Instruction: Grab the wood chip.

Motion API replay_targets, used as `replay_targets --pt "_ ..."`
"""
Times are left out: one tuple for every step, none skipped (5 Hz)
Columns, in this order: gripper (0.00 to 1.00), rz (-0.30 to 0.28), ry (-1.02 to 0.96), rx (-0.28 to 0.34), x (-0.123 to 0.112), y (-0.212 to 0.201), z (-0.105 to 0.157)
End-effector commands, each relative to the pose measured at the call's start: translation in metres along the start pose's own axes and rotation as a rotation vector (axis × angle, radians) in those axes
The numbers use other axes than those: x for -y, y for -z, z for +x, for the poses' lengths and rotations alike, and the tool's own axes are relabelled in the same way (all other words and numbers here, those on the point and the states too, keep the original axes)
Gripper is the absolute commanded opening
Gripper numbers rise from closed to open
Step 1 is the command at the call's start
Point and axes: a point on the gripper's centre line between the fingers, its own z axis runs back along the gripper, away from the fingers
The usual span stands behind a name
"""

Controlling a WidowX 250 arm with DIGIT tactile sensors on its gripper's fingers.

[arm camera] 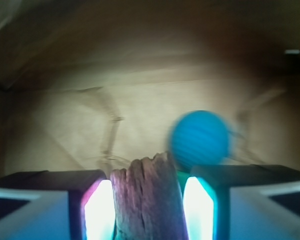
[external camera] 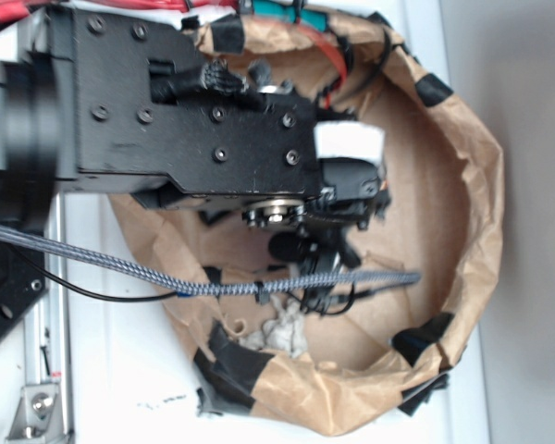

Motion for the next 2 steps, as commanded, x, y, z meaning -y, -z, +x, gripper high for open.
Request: replay_targets --pt "0.00 0.017 -0.258 0.050 -0.0013 -0.0496 0.0128" --pt "0.00 -0.023 -0.297 0.025 -0.0021 -0.0461 0.0123"
